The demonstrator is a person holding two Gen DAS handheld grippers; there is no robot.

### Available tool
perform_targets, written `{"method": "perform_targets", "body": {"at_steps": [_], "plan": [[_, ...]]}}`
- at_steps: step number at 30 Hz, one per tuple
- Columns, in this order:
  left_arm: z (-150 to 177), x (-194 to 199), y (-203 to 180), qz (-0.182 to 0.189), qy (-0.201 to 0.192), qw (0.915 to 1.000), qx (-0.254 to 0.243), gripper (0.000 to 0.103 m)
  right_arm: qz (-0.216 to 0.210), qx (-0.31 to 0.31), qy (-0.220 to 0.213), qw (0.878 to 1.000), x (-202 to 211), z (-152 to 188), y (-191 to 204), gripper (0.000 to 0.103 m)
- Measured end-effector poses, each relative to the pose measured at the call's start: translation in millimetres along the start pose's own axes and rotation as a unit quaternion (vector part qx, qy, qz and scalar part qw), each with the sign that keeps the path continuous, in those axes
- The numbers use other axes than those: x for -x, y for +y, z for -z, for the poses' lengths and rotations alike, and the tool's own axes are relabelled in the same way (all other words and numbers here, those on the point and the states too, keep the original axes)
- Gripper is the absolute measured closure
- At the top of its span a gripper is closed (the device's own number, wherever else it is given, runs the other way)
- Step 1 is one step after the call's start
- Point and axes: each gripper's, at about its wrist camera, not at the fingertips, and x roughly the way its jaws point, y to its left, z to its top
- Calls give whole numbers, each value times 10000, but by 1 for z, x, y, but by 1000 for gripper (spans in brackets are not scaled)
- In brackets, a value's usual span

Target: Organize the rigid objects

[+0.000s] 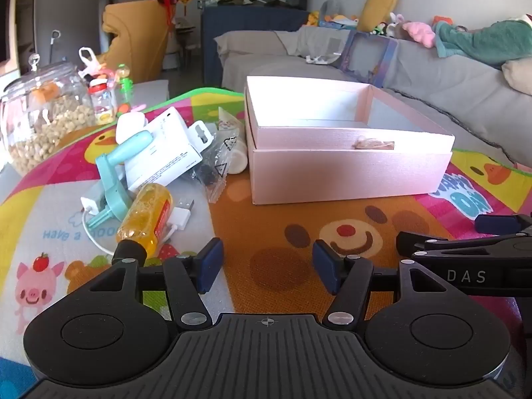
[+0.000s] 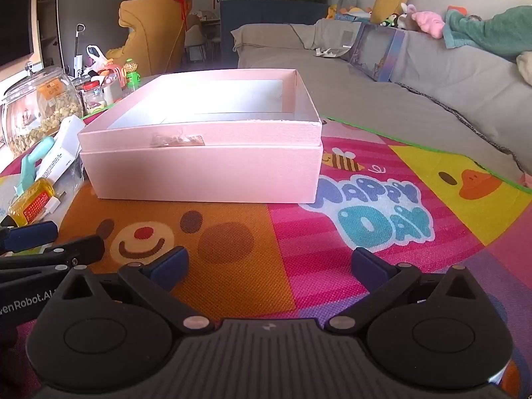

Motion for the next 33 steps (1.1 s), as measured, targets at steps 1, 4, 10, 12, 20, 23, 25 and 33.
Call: {"method": "perform_targets", "body": {"at_steps": [1,4,10,12,20,23,25,33], "plan": [[0,-1,-3,-113,34,9998,-145,38,-2,-3,-3,10000,0,0,0,0],[0,-1,-2,-82,22,9999,-104,38,0,22,75,10000,0,-1,-2,0],[0,-1,-2,-74,22,9999,-93,38,-21,-21,25,10000,-1,0,0,0],[0,-1,-2,-71,19,9999,-90,38,-25,-23,26,10000,-2,-1,0,0],[0,-1,-2,-67,17,9999,-84,38,-59,-23,-5,10000,2,1,-1,0],[0,0,-2,-69,15,9999,-86,38,-31,4,-5,10000,2,1,0,0],[0,0,-2,-68,18,9999,-85,38,-45,-15,-5,10000,2,2,-1,0],[0,0,-2,-64,15,9999,-81,38,-30,1,1,10000,2,2,-1,0]]}}
